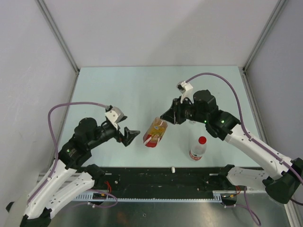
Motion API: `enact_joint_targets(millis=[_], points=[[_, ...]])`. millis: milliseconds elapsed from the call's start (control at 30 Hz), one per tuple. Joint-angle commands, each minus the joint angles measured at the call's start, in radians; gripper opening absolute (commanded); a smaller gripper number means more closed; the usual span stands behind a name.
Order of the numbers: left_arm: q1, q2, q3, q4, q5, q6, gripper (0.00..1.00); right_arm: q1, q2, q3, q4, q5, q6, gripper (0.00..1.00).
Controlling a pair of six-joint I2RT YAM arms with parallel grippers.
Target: Unscrew the bottle caps
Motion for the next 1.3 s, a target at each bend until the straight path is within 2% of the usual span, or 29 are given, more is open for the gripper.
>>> enact_joint_targets(millis=[0,300,467,800,1067,1167,1267], points=[[0.044,0.009,0.005,0.034,-0.029,-0.030,0.99,0.022,0.037,0.031,0.106,0.103,-0.003,0.00],[0.047,0.041,-0.006,0.032,-0.065,-0.029,0.99,0.020,0.115,0.031,0.352,0.129,-0.051,0.00],[0.048,0.031,-0.010,0.027,-0.116,-0.020,0.99,0.015,0.116,0.031,0.346,0.160,-0.097,0.00],[0.047,-0.053,-0.042,0.012,-0.151,-0.028,0.99,-0.038,0.168,0.031,0.388,0.082,-0.130,0.00],[0.048,0.043,-0.005,0.015,-0.146,-0.084,0.99,-0.162,0.192,0.030,0.416,0.084,-0.148,0.00],[0.047,0.112,0.019,0.016,-0.133,-0.119,0.99,-0.182,0.215,0.031,0.469,0.136,-0.173,0.00],[0.047,0.160,0.030,0.020,-0.142,-0.160,0.99,-0.157,0.240,0.051,0.498,0.269,-0.271,0.00]])
